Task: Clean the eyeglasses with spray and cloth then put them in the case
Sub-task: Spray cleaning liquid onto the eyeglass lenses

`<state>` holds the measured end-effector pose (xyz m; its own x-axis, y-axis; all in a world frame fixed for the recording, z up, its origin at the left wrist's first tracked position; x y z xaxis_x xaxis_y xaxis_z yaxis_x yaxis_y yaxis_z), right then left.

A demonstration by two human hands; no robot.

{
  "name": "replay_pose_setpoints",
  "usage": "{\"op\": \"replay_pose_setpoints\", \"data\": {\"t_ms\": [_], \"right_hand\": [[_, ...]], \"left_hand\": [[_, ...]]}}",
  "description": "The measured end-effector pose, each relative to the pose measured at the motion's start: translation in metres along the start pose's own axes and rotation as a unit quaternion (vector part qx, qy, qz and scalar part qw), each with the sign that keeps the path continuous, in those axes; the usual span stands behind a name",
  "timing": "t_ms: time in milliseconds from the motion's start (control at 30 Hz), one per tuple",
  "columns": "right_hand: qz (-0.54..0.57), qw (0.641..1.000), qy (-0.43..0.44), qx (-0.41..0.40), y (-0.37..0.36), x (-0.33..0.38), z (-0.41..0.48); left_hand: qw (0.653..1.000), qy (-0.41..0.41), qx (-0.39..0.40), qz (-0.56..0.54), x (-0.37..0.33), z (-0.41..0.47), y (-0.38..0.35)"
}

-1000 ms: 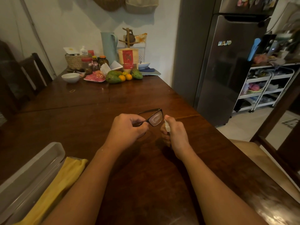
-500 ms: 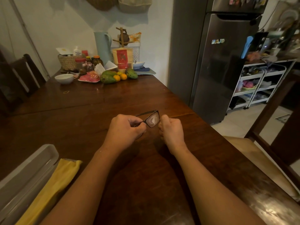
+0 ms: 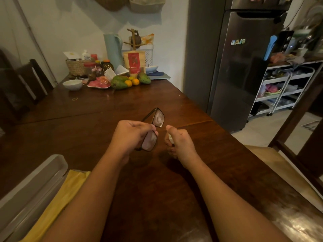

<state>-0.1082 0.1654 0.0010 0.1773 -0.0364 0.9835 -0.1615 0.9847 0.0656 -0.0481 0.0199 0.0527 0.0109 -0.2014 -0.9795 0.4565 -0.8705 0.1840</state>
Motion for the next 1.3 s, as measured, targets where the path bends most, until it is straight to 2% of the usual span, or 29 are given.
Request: {"op": "replay_pose_setpoints", "data": {"t_ms": [233, 400, 600, 700, 767, 900, 1000, 1167, 1300], "right_hand": [[-0.027, 0.999, 0.021, 0.030, -0.014, 0.002, -0.004], [-0.046, 0.998, 0.027, 0.026, -0.017, 0.001, -0.003], [-0.014, 1.000, -0.004, 0.006, -0.010, -0.001, -0.002], [-0.013, 1.000, -0.005, 0.006, -0.005, -0.003, 0.000], [-0.003, 1.000, -0.006, 0.002, 0.000, -0.004, 0.001], [0.039, 0.999, -0.003, 0.009, 0.010, -0.005, 0.004], [0.078, 0.996, -0.011, 0.051, 0.009, -0.006, 0.005], [0.068, 0.994, -0.009, 0.091, 0.006, -0.006, 0.004], [0.055, 0.994, -0.012, 0.093, 0.005, -0.009, 0.005]], "left_hand": [[0.997, 0.049, -0.018, -0.056, 0.007, 0.001, 0.002], [0.996, 0.049, -0.006, -0.073, 0.008, 0.001, -0.001], [0.998, 0.032, 0.010, -0.053, 0.008, 0.005, 0.003], [1.000, 0.004, 0.029, -0.004, 0.007, 0.009, 0.008], [0.996, -0.026, 0.048, 0.071, 0.006, 0.012, 0.011], [0.963, -0.053, 0.095, 0.246, 0.011, 0.014, 0.017], [0.944, -0.028, 0.125, 0.303, 0.019, 0.015, 0.021], [0.920, -0.043, 0.117, 0.372, 0.023, 0.017, 0.025], [0.930, -0.115, 0.034, 0.347, 0.010, 0.016, 0.017]]}}
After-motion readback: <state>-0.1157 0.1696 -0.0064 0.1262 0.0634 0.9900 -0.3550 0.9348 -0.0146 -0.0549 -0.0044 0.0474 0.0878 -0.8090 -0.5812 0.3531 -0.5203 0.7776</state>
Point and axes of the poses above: each hand's wrist, its own z-axis towards the middle knuckle, its own y-axis out of the back of the hand, x = y × z, the point moved 6 cm from there along z, towards the middle knuckle, and after that the axes turned 10 degrees about -x, right-handed, at the moved point
